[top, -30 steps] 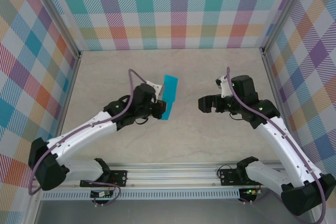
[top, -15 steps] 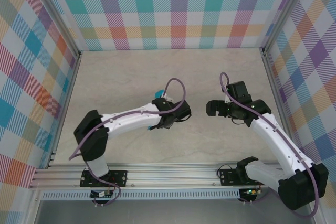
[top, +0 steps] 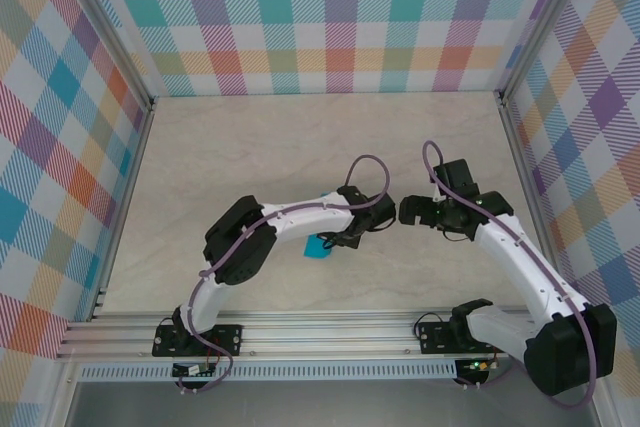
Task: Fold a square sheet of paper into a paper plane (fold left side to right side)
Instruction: Turn over the paper at the center of the table, then hold the paper at the center of the table.
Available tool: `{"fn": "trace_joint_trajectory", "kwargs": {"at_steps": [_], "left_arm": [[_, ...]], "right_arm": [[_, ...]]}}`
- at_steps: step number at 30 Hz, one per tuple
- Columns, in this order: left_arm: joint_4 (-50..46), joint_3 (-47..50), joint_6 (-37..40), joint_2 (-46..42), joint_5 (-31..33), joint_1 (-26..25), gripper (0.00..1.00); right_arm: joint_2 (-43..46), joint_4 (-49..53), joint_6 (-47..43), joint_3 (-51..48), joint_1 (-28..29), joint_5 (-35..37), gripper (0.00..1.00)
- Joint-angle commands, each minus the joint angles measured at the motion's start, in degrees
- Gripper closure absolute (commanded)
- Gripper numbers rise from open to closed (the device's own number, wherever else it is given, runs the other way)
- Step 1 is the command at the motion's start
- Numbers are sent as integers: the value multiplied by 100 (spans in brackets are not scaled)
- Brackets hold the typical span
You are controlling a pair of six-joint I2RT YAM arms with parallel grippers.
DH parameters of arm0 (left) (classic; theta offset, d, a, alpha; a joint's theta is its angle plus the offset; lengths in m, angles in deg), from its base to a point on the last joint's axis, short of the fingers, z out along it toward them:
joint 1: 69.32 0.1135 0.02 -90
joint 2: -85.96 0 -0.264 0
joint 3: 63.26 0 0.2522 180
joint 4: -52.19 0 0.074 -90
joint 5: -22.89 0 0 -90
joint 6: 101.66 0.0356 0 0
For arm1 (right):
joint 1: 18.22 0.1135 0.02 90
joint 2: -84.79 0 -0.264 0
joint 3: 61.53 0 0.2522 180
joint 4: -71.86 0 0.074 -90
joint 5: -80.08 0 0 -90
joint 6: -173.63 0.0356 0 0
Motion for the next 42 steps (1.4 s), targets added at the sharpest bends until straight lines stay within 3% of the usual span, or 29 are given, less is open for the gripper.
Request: {"fn": "trace_joint_trajectory", "kwargs": {"at_steps": [1, 3, 5, 10, 12, 16, 21, 26, 31, 42], "left_arm": [[391, -308, 122, 19, -885, 182, 79], [548, -425, 196, -6, -1133, 273, 74], [770, -466, 299, -86, -1464, 368, 62], [1449, -8, 349, -609, -2166, 629, 47], [1839, 383, 355, -1008, -2373, 756, 41], [2567, 1405, 405, -2079, -2544, 1099, 32], [3535, 2836, 378, -3336, -3131, 1821, 23], [4634, 3974, 182, -4089, -3928, 2520, 18], [5278, 4534, 23, -4117, -4535, 2973, 17], [5721, 4504, -2, -3181, -4918, 3102, 18]], "right_arm": [[55, 124, 72, -98, -211, -217, 0], [74, 72, 68, -143, -303, -394, 0], [41, -33, 56, -166, -333, -587, 0], [-87, -538, 64, -230, -330, -1443, 0], [-210, -835, 121, -267, -333, -1907, 3], [-828, -1443, 312, -177, -284, -2956, 20], [-1876, -2207, 653, 212, 298, -3254, 32], [-2959, -2950, 999, 715, 689, -3274, 44], [-3774, -3159, 999, 1320, 809, -3078, 48], [-4894, -2685, 648, 2390, 810, -2909, 48]]}}
